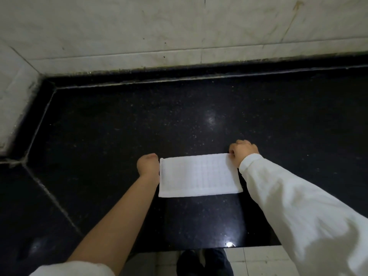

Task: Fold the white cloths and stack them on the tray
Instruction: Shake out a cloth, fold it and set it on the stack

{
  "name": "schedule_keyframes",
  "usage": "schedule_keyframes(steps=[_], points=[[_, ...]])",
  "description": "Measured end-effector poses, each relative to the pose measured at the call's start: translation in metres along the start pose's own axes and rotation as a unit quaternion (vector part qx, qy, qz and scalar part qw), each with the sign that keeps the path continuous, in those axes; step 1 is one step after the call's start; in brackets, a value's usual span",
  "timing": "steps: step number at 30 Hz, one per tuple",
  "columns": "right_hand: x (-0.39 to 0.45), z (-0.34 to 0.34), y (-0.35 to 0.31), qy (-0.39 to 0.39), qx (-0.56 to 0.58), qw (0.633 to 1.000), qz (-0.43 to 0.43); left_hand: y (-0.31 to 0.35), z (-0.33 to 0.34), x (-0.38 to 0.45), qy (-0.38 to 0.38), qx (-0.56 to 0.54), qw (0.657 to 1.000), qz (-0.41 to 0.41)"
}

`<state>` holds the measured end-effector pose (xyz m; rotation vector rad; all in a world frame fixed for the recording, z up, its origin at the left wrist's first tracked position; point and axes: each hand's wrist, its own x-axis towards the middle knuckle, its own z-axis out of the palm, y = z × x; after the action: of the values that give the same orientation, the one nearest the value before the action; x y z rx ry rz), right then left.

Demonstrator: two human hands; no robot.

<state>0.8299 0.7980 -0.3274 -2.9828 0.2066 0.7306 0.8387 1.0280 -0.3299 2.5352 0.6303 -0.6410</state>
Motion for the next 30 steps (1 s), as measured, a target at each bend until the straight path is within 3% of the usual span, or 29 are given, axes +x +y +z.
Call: schedule_keyframes(steps=[2,5,10,18,24,27,30], points=[[0.001,-0.001,0.0,-0.001,-0.005,1.0,-0.011,-0.008,0.006,0.006,0.059,0.017,0.992,0.109],[0.002,-0.002,0.002,-0.006,-0.019,0.999,-0.026,-0.006,0.001,0.007,0.014,0.181,0.948,0.262],[0.0,-0.005,0.003,-0.007,-0.013,0.999,-0.031,-0.001,-0.01,0.012,0.007,0.246,0.93,0.274],[-0.009,-0.011,0.003,0.026,0.11,0.993,0.032,-0.007,-0.017,0.025,-0.028,0.134,0.962,0.236],[-0.053,0.012,-0.012,-0.067,0.044,0.99,0.116,-0.018,0.002,0.01,0.123,0.146,0.952,0.238],[-0.064,0.029,-0.02,-0.08,0.063,0.983,0.151,-0.032,0.015,0.005,0.112,0.159,0.939,0.283],[-0.065,0.033,-0.023,-0.068,0.096,0.973,0.2,-0.034,0.011,0.01,0.117,0.096,0.955,0.253]])
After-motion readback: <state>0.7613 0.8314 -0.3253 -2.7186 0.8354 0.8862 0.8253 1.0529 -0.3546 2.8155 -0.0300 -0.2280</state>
